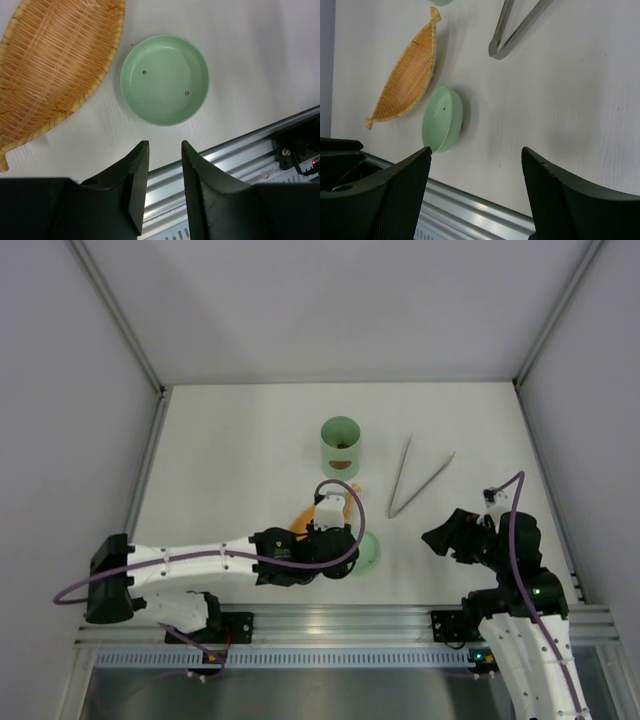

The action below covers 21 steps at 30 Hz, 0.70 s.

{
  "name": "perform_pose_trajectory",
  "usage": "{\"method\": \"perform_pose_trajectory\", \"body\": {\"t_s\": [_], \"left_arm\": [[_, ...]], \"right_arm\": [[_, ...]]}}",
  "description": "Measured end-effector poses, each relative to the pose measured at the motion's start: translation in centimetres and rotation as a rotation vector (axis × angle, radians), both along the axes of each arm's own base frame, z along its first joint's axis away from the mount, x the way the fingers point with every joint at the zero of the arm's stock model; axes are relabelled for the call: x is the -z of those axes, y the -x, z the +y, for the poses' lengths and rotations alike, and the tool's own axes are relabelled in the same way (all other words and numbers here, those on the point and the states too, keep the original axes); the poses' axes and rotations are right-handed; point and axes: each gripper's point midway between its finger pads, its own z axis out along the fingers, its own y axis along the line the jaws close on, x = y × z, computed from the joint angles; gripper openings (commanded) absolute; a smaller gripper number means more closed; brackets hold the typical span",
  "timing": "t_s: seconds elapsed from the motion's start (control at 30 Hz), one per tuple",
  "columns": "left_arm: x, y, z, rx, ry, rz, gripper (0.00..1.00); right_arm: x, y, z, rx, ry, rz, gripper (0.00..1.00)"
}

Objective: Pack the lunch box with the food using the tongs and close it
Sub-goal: Close the box lid on the packing box.

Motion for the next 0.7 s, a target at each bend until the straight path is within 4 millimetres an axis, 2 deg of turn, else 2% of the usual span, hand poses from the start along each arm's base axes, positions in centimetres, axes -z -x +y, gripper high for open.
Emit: {"method": "perform_pose_trajectory", "body": {"t_s": [0.03,0.07,0.23,0.37,0.5,0.7], "left_arm": [[0.2,0.3,0.0,0.019,-0.010,-0.002,0.47],[0.4,0.8,-0.1,0.042,-0.024,-0.006,0.49],[2.9,2.8,-2.3,0.142,-0.184,-0.035,0.53],[5.2,3.5,-4.7,0.188,-0.334,-0.087,0.52],[5.9,3.1,-5.6,0.197,-0.431,-0.141,0.51],[5.1,1.5,-5.4,0.170,-0.516,-0.217,0.50]], "right_arm": [[0.3,0.0,0.1,0.000,-0.003,0.015,0.72],[0.6,-0.1,0.1,0.001,-0.007,0.025,0.73],[0.2,-0.7,0.2,0.005,-0.017,0.014,0.74],[0.0,-1.0,0.2,0.010,-0.021,0.009,0.74],[0.0,-1.0,0.2,0.013,-0.019,0.008,0.75],[0.0,-1.0,0.2,0.014,-0.019,0.007,0.74]]}}
